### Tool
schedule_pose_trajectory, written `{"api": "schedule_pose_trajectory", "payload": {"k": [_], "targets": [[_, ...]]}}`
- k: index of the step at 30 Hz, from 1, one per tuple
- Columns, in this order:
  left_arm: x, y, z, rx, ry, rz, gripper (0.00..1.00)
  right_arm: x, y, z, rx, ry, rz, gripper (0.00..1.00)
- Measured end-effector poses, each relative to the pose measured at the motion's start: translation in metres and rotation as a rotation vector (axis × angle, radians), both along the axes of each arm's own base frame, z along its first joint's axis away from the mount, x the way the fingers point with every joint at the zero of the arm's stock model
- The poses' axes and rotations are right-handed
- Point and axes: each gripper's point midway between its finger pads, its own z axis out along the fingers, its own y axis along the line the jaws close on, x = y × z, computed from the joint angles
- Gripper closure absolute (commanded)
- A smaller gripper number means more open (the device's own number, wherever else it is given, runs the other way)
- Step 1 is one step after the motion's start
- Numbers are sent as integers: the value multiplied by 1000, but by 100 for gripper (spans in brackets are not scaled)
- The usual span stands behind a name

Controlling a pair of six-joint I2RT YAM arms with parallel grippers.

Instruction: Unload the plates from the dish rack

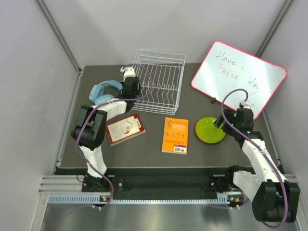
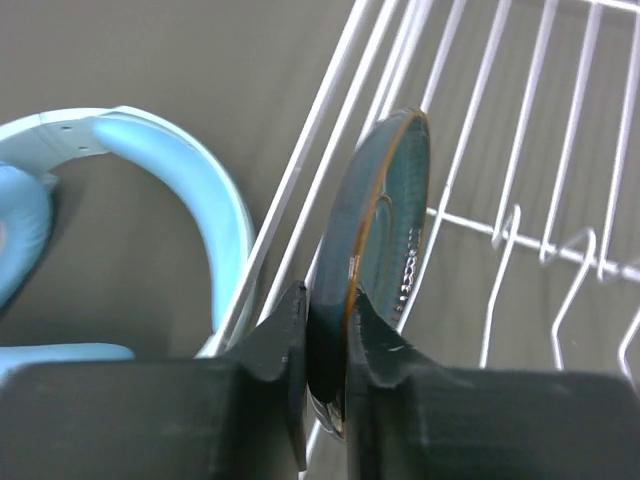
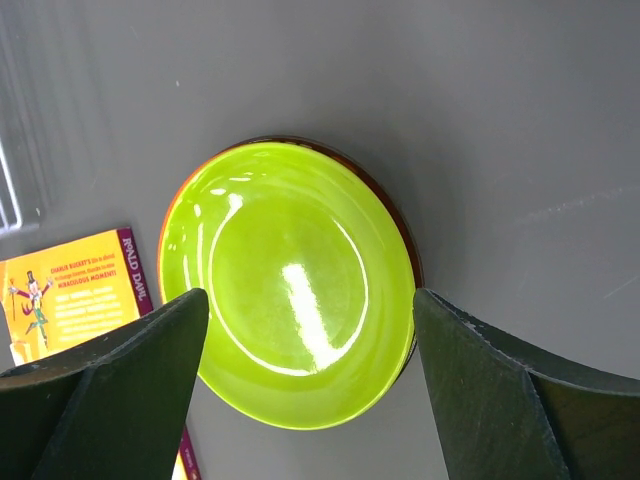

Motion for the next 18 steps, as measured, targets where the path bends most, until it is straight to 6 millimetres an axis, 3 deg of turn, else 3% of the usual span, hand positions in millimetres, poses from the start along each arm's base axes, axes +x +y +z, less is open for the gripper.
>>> {"api": "schedule_pose_trajectory", "payload": {"k": [10,15,18], "targets": [[-3,-14,1,15,-2,-37,100,-2,0,-3,-5,6,4,17],[-11,-18,12,179,-29,-3,100,-3,0,1,-6,-6,4,16],[-16,-26,30,283,-83,21,100,-3,-1,10,-9,-39,1,16]]}}
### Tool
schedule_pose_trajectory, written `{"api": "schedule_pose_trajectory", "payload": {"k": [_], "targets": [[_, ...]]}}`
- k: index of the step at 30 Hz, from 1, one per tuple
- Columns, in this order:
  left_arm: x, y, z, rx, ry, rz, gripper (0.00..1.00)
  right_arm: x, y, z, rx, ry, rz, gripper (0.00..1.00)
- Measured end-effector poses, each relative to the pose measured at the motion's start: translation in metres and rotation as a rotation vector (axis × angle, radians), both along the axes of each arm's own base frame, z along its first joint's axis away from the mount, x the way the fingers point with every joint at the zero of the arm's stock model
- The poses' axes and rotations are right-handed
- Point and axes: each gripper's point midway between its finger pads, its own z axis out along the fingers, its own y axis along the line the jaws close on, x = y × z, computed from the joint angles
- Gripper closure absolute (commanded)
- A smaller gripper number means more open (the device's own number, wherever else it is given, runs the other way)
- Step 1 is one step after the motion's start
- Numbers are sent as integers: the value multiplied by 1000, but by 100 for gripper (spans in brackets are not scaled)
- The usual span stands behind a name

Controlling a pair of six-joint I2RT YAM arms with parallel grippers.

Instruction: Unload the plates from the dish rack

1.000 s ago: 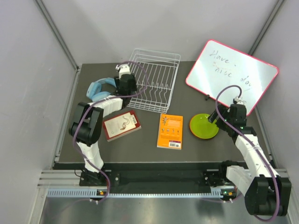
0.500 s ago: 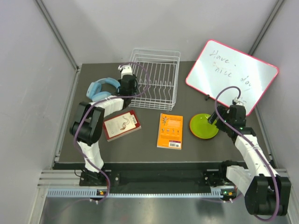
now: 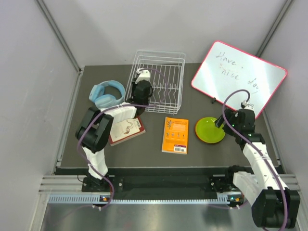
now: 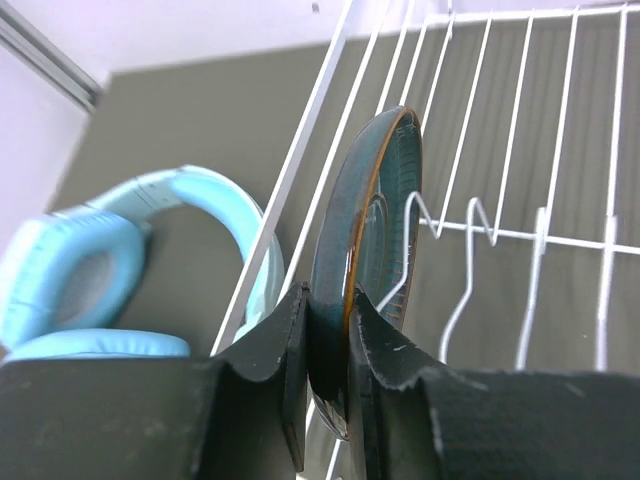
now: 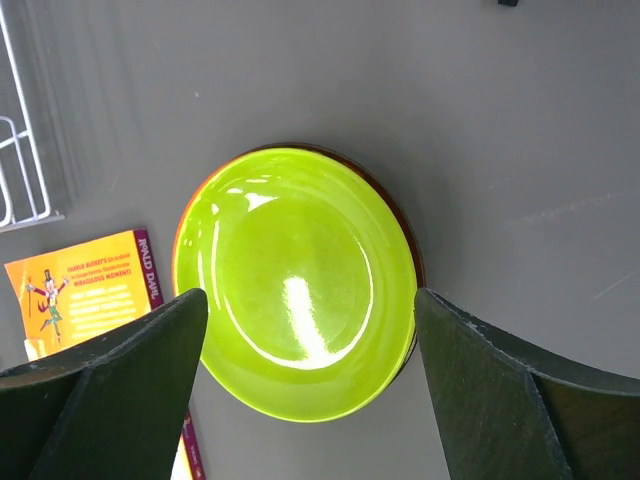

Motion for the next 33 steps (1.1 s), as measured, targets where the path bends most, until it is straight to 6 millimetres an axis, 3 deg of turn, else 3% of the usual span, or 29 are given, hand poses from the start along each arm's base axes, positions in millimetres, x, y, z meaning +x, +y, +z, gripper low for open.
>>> {"api": "schedule_pose_trajectory", "payload": {"k": [5,12,17,20,22,24,29,33], "targets": [[-14,-6,29,69,-58,12,100,-4,0,2,-1,-1,-1,16],[-46,-4,104,43,-176,28,100,-11,2,12,3,-30,5,15],[-74,-18,156,-172,-238,-106,100,-12,17,28,61,-91,66,14],[-90,-43,167,-352,-231,-258,100,-8,30,42,121,-150,118,13],[-99,-65,158,-460,-192,-357,100,-5,40,53,167,-193,154,13],[-111,-89,132,-568,-106,-451,100,-2,49,63,209,-229,188,13],[-148,-141,43,-777,210,-596,100,-1,67,71,302,-283,250,13],[-174,-173,26,-889,334,-681,100,-4,78,69,364,-296,278,13]]}}
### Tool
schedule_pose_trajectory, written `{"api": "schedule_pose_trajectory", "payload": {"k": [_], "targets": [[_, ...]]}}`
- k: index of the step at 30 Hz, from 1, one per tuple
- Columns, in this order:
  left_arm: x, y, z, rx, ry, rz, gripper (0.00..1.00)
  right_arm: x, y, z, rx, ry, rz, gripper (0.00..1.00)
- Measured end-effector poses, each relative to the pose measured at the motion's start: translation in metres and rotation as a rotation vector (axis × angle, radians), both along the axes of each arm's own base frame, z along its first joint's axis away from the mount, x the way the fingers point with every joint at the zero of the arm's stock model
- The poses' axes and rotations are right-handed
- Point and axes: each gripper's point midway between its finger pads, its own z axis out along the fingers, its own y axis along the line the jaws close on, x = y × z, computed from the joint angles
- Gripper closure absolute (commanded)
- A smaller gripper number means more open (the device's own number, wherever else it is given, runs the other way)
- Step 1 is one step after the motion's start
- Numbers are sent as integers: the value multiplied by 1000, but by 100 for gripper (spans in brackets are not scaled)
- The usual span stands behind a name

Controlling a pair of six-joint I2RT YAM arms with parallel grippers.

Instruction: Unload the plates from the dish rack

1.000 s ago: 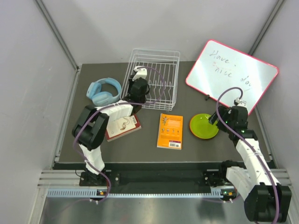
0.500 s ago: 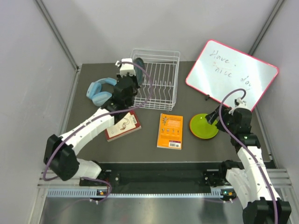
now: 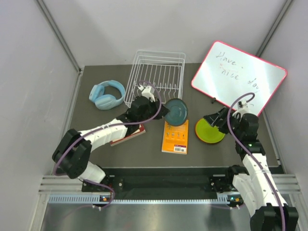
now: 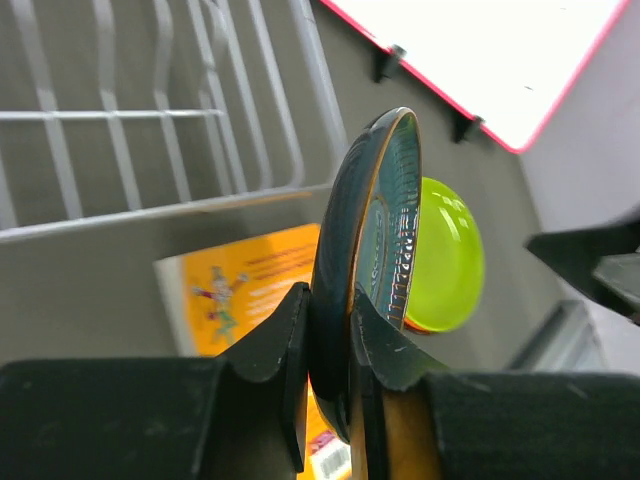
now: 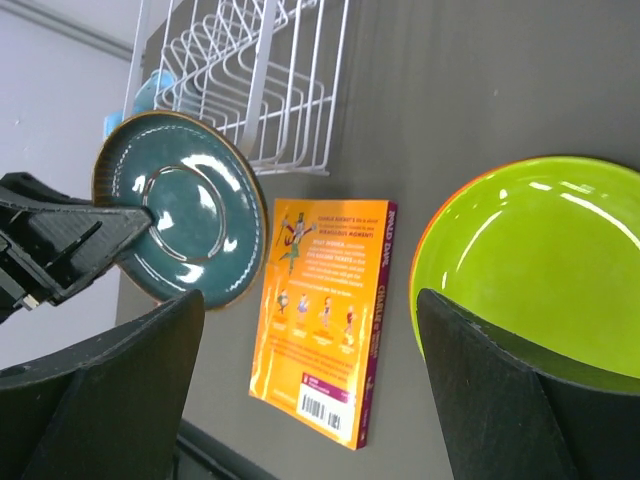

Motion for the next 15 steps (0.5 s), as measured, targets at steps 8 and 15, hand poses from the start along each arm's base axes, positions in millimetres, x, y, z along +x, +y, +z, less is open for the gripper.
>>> {"api": "schedule_pose_trajectory", "payload": {"k": [8,15], "targets": [[-30,-41,21,-137,11,-127,100,2,28,2,58,-13,92,15],[-55,-66,31,-185,-1,-223,100,2,54,1,96,-14,168,49]]}}
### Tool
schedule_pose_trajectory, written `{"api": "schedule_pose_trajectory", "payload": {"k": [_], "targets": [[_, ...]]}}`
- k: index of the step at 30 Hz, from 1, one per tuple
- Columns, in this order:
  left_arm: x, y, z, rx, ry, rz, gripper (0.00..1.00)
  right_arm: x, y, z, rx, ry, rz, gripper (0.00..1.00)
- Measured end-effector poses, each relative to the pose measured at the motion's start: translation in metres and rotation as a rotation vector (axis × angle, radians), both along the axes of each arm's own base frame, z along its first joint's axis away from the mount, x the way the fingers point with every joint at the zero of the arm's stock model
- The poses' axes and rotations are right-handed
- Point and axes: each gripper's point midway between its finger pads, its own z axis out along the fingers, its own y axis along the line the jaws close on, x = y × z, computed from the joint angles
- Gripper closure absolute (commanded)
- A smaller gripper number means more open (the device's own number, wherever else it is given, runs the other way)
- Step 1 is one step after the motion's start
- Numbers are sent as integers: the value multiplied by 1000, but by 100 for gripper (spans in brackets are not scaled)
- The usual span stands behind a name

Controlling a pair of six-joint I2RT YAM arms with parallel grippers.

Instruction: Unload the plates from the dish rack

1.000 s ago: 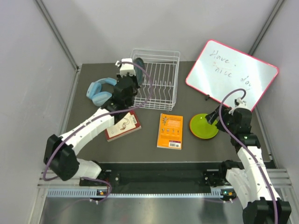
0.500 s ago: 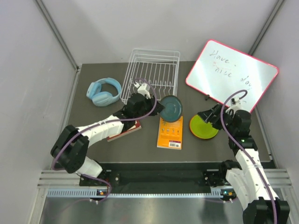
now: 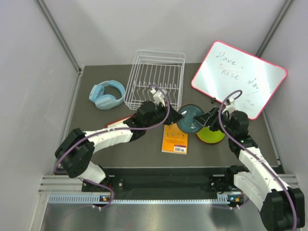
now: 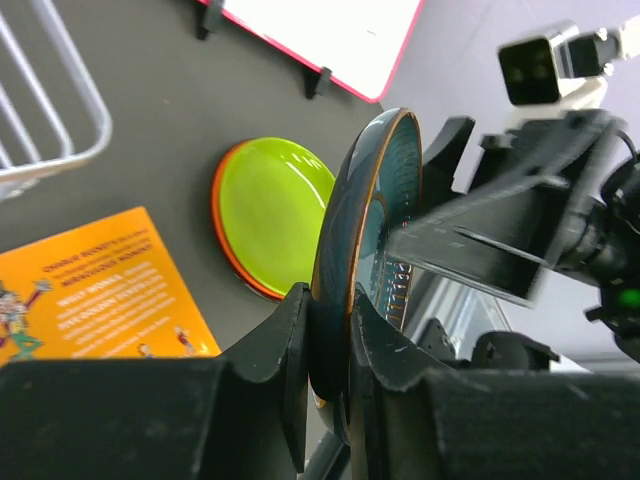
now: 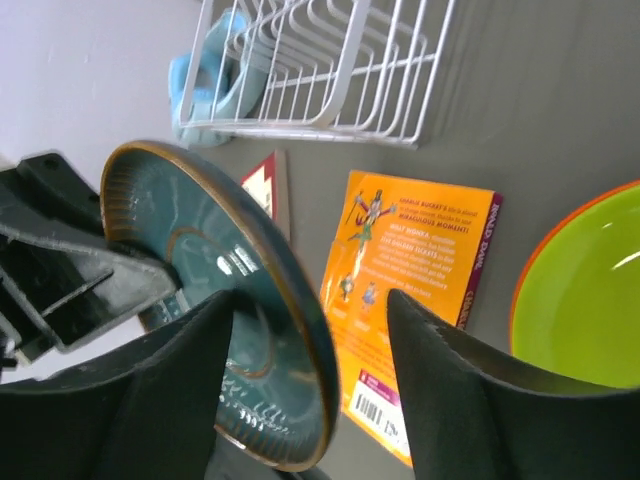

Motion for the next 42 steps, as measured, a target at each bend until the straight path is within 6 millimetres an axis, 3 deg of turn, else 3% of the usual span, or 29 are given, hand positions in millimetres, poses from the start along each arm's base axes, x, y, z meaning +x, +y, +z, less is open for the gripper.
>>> {"api": "schedule_pose_trajectory", "payload": {"k": [1,3,5,6,7,8,11,13,15,20,24,27,32,38,42], "targets": [[-3,-2,0,-5,1,-13,100,0,3,0,5,-3,10,75],[-3,-4,-3,-1,2,-15,100,-1,8,3,21,-14,37,100],[5,2,-7,-16,38,8,100,0,9,6,45,-21,40,100],[7,3,-6,-28,50,8,94,0,10,9,51,-28,43,100],[9,3,-4,-39,51,8,76,0,10,11,56,-34,40,100],[8,3,-3,-44,49,6,70,0,9,13,57,-40,34,100],[5,0,-3,-32,26,-9,33,-6,4,19,44,-54,0,100],[1,-2,-8,5,0,-18,25,-10,-5,21,-3,-59,-45,100],[0,1,-9,44,-35,-6,16,-7,-27,11,-66,-26,-154,100],[15,28,8,135,-160,120,12,-10,-85,-26,-209,114,-403,100],[30,63,29,207,-269,274,11,-17,-108,-46,-278,195,-484,100],[37,91,33,277,-320,385,11,-18,-116,-58,-312,241,-501,100],[41,131,22,385,-356,523,10,-17,-126,-72,-342,280,-529,100],[41,154,24,437,-385,599,10,-16,-124,-86,-342,303,-512,100],[43,162,25,461,-393,630,10,-10,-121,-87,-332,302,-497,83]]}}
